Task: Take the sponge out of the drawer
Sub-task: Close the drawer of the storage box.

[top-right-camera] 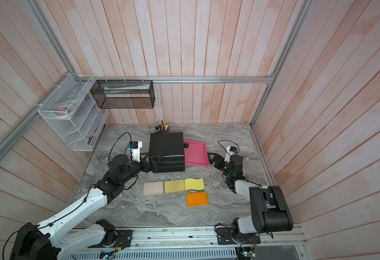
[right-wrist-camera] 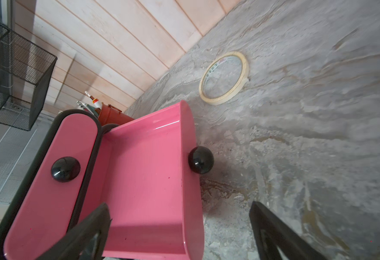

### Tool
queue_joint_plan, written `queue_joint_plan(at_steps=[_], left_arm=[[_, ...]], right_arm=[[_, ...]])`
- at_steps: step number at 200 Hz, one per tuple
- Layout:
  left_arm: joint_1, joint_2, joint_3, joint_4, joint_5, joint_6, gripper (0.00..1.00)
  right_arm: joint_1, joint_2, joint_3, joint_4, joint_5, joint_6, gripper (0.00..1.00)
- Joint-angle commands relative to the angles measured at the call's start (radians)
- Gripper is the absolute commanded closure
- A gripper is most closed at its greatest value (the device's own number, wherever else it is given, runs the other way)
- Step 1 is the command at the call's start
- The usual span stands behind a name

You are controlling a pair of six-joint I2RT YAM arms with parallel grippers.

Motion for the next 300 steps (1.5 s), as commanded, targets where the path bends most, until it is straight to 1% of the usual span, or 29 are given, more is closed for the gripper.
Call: queue_joint_plan(at_steps=[1, 25, 54, 96, 146, 162, 206, 232, 277, 289, 300], left_arm=[[0.027, 0.02, -0.008, 0.054, 0.056, -0.02, 0.0], [0.04, 0.042, -0.011, 0.073, 0.075, -0.03, 0.0], [0.043, 0.071, -0.005, 0.08, 0.089, -0.031, 0.0], [0.05, 0.113, 0.0, 0.111, 0.131, -0.042, 0.0], [0.05, 0.125, 0.0, 0.124, 0.153, -0.05, 0.0], [0.049, 0.126, -0.001, 0.127, 0.156, -0.054, 0.0], [0.05, 0.129, -0.005, 0.138, 0.174, -0.062, 0.0], [0.049, 0.14, -0.005, 0.15, 0.191, -0.065, 0.0], [0.05, 0.161, -0.005, 0.166, 0.209, -0.072, 0.0], [0.05, 0.155, -0.006, 0.164, 0.201, -0.071, 0.0], [0.051, 0.126, -0.007, 0.151, 0.172, -0.063, 0.0]], right_arm=[[-0.005, 0.051, 0.036, 0.125, -0.122, 0.04, 0.04], [-0.005, 0.108, 0.03, 0.207, -0.188, 0.087, 0.1], [0.0, 0.132, 0.016, 0.239, -0.203, 0.106, 0.11], [0.042, 0.166, 0.03, 0.254, -0.199, 0.109, 0.11], [0.077, 0.235, 0.037, 0.357, -0.23, 0.165, 0.15], [0.085, 0.233, 0.032, 0.373, -0.227, 0.177, 0.17], [0.121, 0.196, 0.029, 0.382, -0.214, 0.185, 0.17], [0.154, 0.204, 0.05, 0.377, -0.206, 0.188, 0.17], [0.203, 0.229, 0.071, 0.428, -0.204, 0.219, 0.18], [0.211, 0.229, 0.078, 0.428, -0.202, 0.219, 0.18], [0.216, 0.227, 0.083, 0.424, -0.197, 0.22, 0.18]])
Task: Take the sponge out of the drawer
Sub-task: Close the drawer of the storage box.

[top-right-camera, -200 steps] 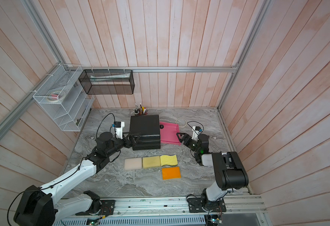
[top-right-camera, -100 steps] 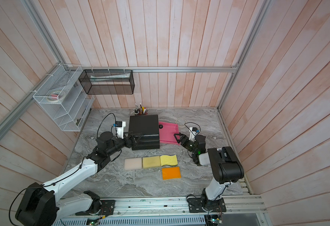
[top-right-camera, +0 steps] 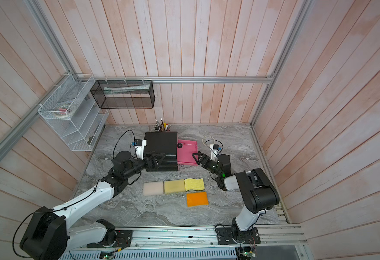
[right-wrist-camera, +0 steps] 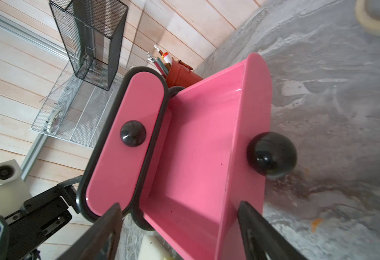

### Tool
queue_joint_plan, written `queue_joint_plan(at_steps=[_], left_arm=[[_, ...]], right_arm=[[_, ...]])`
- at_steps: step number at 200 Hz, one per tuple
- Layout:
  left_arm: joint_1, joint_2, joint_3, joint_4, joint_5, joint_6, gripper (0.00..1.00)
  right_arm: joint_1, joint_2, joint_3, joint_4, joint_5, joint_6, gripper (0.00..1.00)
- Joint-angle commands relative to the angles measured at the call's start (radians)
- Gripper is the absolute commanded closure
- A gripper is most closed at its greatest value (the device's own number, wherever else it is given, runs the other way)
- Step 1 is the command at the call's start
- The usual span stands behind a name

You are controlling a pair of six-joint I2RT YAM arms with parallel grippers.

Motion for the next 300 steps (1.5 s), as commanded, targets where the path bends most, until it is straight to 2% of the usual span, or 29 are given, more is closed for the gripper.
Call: queue_joint_plan(at_steps=[1, 27, 76, 117, 138, 163, 188, 200, 214, 242, 300], left_arm=[[0.007, -0.023, -0.007, -0.021, -0.024, 0.003, 0.0], [0.03, -0.101, 0.015, -0.097, -0.09, 0.038, 0.0], [0.09, -0.214, -0.01, -0.148, -0.173, 0.038, 0.0], [0.135, -0.199, -0.043, -0.128, -0.154, 0.007, 0.0], [0.146, -0.184, -0.056, -0.107, -0.15, -0.001, 0.0], [0.162, -0.165, -0.066, -0.082, -0.13, -0.011, 0.0], [0.17, -0.145, -0.068, -0.071, -0.116, -0.015, 0.0], [0.172, -0.135, -0.069, -0.064, -0.104, -0.017, 0.0], [0.173, -0.123, -0.066, -0.055, -0.087, -0.019, 0.0], [0.173, -0.098, -0.066, -0.027, -0.04, -0.026, 0.0], [0.172, -0.081, -0.082, 0.024, 0.047, -0.045, 0.0]], right_arm=[[0.017, 0.01, 0.031, 0.053, -0.02, 0.014, 0.18], [0.03, 0.016, 0.066, 0.04, -0.017, 0.009, 0.18], [0.118, 0.087, 0.165, 0.012, -0.006, -0.012, 0.18], [0.163, 0.154, 0.183, 0.11, -0.012, 0.032, 0.2], [0.158, 0.107, 0.137, 0.167, -0.012, 0.028, 0.21], [0.146, -0.037, 0.096, -0.006, 0.054, -0.085, 0.2], [0.144, -0.173, 0.099, -0.35, 0.263, -0.23, 0.19], [0.137, -0.206, 0.079, -0.411, 0.328, -0.251, 0.18], [0.126, -0.22, 0.044, -0.413, 0.345, -0.246, 0.17], [0.123, -0.154, 0.031, -0.342, 0.271, -0.221, 0.16], [0.156, 0.07, 0.083, -0.007, 0.062, -0.107, 0.17]])
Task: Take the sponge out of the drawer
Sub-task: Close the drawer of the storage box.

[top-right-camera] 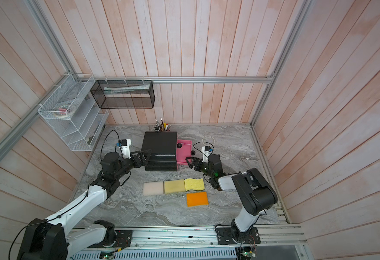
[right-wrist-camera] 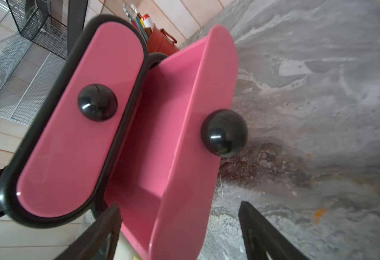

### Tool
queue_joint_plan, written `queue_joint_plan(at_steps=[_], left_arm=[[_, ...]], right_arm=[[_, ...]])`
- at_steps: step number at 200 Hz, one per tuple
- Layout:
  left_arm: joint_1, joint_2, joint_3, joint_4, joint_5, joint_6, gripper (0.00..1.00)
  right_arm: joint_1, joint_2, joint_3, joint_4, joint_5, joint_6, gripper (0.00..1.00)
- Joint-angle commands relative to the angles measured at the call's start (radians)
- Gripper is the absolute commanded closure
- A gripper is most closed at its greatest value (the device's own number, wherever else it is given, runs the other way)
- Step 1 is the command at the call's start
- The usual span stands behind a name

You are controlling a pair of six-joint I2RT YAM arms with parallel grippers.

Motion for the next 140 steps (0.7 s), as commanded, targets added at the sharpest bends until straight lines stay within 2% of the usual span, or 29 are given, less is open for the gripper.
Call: queue_joint_plan(at_steps=[1, 77, 140], left_arm=[[-0.005, 0.008, -0.016, 0.056, 0.085, -0.015, 0.0], [-0.005, 0.02, -0.027, 0.077, 0.111, -0.02, 0.0], [-0.004, 0.013, -0.032, 0.067, 0.101, -0.013, 0.0]], right_arm=[[0.018, 0.046, 0.038, 0.177, -0.103, 0.05, 0.17], [0.088, 0.094, 0.113, 0.162, -0.104, 0.032, 0.18], [0.022, -0.098, -0.034, 0.073, 0.023, -0.033, 0.16]])
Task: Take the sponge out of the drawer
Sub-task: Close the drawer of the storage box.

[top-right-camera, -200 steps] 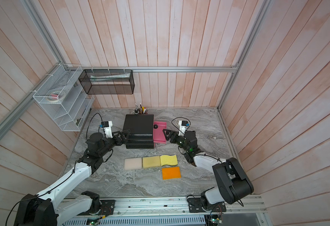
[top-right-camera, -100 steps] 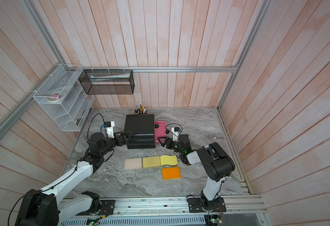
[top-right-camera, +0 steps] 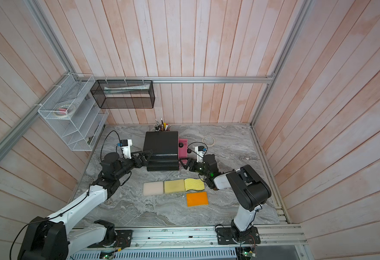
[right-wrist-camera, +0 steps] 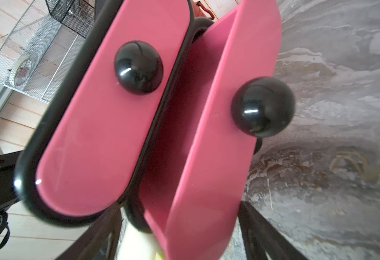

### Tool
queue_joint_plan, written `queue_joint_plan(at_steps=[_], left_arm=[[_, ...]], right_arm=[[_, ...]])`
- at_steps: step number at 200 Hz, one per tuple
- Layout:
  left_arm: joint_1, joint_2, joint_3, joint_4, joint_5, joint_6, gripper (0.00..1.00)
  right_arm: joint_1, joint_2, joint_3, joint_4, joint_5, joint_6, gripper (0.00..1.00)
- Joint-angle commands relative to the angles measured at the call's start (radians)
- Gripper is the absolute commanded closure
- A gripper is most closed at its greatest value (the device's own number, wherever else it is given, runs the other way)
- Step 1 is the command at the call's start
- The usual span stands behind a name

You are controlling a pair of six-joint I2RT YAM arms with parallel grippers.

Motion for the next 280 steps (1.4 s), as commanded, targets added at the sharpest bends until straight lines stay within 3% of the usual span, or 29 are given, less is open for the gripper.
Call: queue_joint_plan(at_steps=[1, 39, 59, 84, 155, 218, 280], left_arm=[[-0.008, -0.002, -0.019, 0.022, 0.044, -0.002, 0.0], [-0.009, -0.011, -0.022, 0.015, 0.031, -0.001, 0.0], [-0.009, -0.012, -0.023, 0.01, 0.027, 0.001, 0.0], [-0.009, -0.011, -0.025, 0.007, 0.024, 0.004, 0.0], [-0.009, 0.036, -0.019, 0.028, 0.062, 0.002, 0.0], [-0.008, 0.053, -0.019, 0.04, 0.091, 0.005, 0.0], [-0.009, 0.041, -0.022, 0.031, 0.077, 0.013, 0.0]], right_arm=[[-0.034, -0.104, -0.051, 0.013, 0.053, -0.041, 0.16], [-0.057, -0.232, -0.076, -0.129, 0.146, -0.104, 0.13], [-0.059, -0.219, -0.029, -0.288, 0.255, -0.132, 0.14], [-0.059, -0.169, -0.011, -0.328, 0.303, -0.132, 0.15], [-0.015, 0.002, 0.07, -0.222, 0.195, -0.143, 0.15], [0.065, 0.089, 0.162, -0.238, 0.183, -0.179, 0.16], [0.051, 0.036, 0.124, -0.258, 0.243, -0.189, 0.17]])
